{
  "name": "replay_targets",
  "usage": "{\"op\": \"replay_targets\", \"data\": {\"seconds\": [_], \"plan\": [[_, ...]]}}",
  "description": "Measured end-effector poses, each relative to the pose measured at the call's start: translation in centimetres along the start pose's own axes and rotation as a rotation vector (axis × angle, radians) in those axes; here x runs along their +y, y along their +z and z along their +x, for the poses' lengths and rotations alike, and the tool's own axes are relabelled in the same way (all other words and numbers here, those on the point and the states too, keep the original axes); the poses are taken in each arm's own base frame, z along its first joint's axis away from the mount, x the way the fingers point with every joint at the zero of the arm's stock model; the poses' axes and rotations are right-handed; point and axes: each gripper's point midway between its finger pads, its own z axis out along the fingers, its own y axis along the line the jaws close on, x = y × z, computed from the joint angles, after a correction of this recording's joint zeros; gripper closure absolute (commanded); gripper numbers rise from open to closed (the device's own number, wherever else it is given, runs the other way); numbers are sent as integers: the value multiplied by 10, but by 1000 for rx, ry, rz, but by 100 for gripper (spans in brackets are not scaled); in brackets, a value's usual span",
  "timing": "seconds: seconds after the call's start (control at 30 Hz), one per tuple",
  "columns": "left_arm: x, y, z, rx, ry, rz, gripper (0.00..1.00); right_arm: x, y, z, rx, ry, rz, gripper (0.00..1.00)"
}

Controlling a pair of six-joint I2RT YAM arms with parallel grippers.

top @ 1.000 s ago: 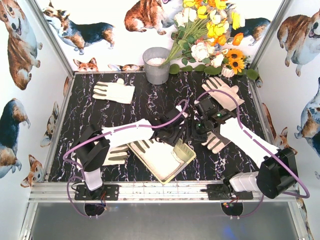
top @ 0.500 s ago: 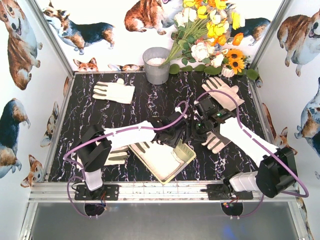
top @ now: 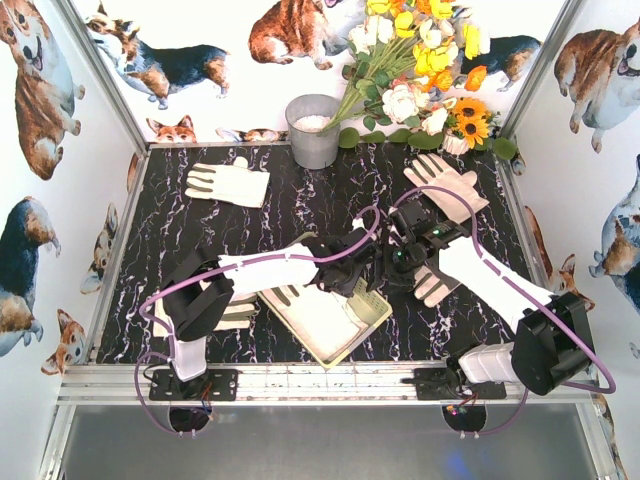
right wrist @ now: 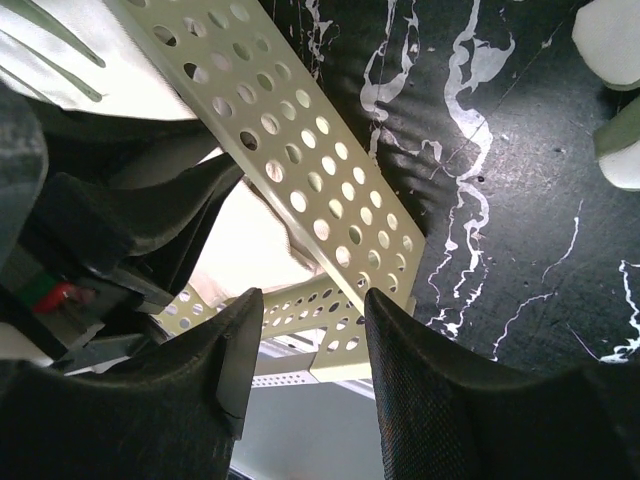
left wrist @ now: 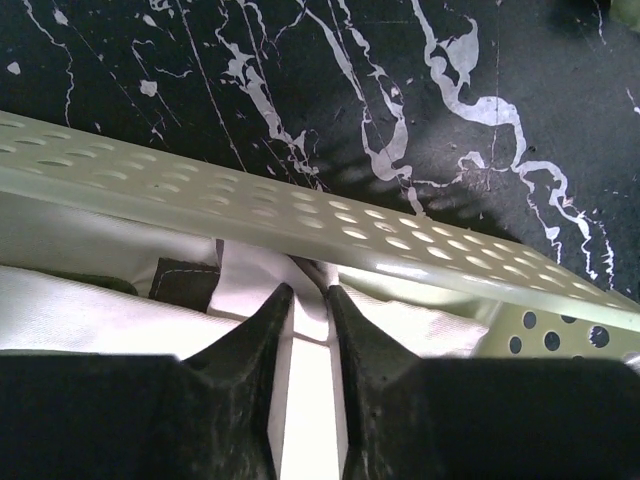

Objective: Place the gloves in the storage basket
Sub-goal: Adjust the glove in the bin.

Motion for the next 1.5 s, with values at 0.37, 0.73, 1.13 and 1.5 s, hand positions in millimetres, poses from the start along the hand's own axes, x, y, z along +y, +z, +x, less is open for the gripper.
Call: {"op": "replay_targets", "data": {"seconds": [0.37, 0.73, 1.13, 1.5], "plan": [[1, -1, 0, -11, -8, -23, 100, 0, 5, 2, 5, 9, -14, 53], [3, -13, -8, -52, -11, -44, 100, 2, 6, 0, -5, 9, -25, 53], [1, -13, -14, -78, -6, -39, 100, 3, 7, -1, -8, 22, -27, 53], [8, -20, -23, -131, -4, -33, 43, 2, 8, -3, -23, 34, -29, 53]]}}
